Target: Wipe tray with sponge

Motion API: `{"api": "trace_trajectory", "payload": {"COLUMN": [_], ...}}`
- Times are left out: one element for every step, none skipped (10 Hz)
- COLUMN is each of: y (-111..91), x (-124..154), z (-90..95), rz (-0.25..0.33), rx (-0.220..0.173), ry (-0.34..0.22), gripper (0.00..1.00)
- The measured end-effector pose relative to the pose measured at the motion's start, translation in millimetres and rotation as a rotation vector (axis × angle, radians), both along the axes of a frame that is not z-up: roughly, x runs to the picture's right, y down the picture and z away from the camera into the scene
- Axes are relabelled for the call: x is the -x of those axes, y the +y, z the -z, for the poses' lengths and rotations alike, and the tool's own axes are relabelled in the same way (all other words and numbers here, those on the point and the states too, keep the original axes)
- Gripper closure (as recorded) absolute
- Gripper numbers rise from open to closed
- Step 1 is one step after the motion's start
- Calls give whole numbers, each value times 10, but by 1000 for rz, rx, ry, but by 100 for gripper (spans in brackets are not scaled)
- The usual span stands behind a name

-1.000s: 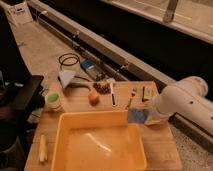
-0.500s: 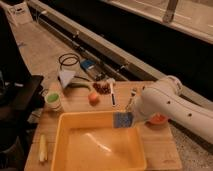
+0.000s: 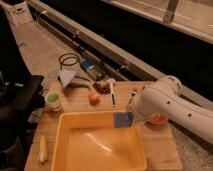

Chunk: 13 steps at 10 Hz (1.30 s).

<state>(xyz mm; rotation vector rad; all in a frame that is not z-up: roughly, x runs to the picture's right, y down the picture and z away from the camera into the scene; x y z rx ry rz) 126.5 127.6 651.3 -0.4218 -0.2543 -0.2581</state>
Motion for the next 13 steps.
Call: {"api": "trace_trajectory", "payload": {"y": [-40, -78, -116, -137, -141, -131, -86, -19, 130, 263, 377, 442, 445], "x": [88, 203, 428, 654, 860, 1121, 1394, 1534, 1689, 1770, 1798, 1786, 1784], "z": [11, 24, 51, 81, 104, 141, 169, 174, 134, 73, 15, -22, -26], "rz": [26, 53, 94, 126, 157, 201, 255, 290, 327, 345, 355, 359, 360], "rx": [-12, -26, -44, -57, -66, -76, -78, -71, -48, -27, -4, 10, 11], "ry": [-17, -33, -63, -89, -114, -145, -183, -207, -227, -235, -236, -226, -224], "gripper": [100, 100, 100, 100, 100, 100, 100, 100, 100, 100, 100, 100, 100]}}
